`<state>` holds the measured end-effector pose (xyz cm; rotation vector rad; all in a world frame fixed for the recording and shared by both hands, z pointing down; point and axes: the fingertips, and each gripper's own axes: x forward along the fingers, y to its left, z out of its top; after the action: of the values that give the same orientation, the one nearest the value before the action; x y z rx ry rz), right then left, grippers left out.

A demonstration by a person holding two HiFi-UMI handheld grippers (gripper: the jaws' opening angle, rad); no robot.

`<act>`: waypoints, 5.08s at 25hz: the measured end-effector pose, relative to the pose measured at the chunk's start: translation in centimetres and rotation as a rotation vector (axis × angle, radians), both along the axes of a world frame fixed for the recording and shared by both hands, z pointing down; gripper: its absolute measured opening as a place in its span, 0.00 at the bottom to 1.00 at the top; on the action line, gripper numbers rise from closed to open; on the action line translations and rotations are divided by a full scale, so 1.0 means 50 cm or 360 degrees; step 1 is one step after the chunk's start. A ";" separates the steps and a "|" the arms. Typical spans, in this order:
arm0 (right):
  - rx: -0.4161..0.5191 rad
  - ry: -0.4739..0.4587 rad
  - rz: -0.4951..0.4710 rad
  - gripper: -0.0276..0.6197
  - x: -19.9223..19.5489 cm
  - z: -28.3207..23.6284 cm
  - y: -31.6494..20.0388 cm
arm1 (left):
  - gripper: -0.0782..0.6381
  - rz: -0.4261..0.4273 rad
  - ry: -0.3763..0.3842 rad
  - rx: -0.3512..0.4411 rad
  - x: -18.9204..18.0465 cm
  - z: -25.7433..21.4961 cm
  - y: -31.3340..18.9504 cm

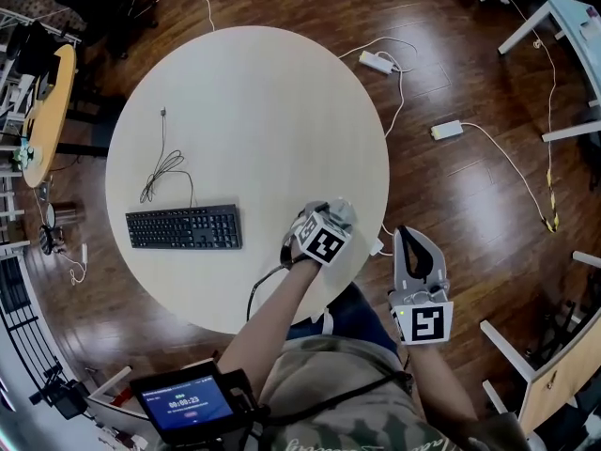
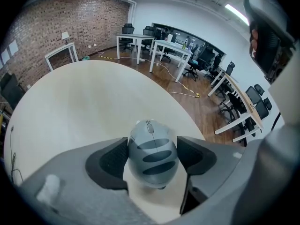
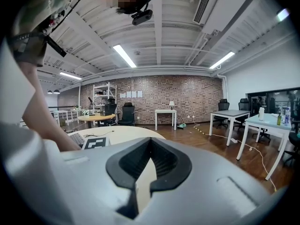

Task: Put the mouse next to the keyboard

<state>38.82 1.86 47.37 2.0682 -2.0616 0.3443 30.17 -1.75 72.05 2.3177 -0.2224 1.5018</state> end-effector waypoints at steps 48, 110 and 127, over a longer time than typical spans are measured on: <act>-0.0039 -0.0042 -0.0079 0.05 -0.026 0.032 -0.044 | 0.58 -0.0055 0.0048 0.0006 0.033 -0.001 -0.069; -0.0042 0.0031 -0.0164 0.05 -0.042 0.026 -0.057 | 0.58 -0.0331 0.0229 0.0046 0.076 -0.026 -0.144; -0.0024 0.0025 -0.0229 0.05 -0.069 0.017 -0.064 | 0.58 -0.0321 0.0232 0.0105 0.049 -0.073 -0.149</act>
<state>35.37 -1.36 48.22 1.8940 -2.1761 0.3176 32.63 -9.20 68.42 2.3633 -0.4575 1.2409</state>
